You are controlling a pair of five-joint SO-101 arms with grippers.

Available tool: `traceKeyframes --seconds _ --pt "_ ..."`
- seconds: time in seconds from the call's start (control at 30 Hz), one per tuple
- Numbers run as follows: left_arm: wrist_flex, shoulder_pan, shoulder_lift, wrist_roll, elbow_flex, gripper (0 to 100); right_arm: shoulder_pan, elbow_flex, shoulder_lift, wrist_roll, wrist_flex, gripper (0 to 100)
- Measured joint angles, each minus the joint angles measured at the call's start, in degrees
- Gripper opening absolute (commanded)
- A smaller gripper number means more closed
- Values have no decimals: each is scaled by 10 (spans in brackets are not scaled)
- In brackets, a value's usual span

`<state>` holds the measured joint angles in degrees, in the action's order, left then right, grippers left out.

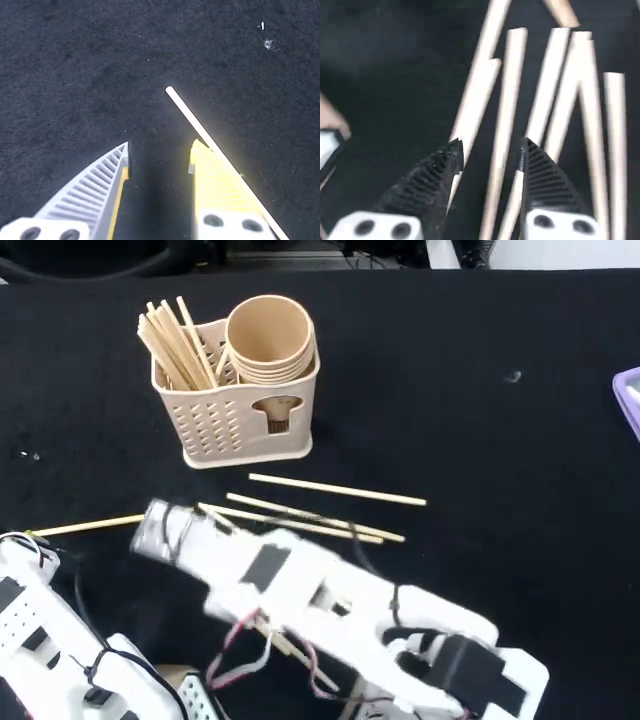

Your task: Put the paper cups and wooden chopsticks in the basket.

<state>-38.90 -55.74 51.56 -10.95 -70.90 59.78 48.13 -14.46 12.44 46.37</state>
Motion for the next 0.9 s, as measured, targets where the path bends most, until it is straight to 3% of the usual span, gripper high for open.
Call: traceKeyframes --seconds 0.13,0.9 --pt "0 0 0 0 0 202 40 51 0 0 -42 169" --pt "0 0 0 0 0 202 17 48 29 0 -68 170"
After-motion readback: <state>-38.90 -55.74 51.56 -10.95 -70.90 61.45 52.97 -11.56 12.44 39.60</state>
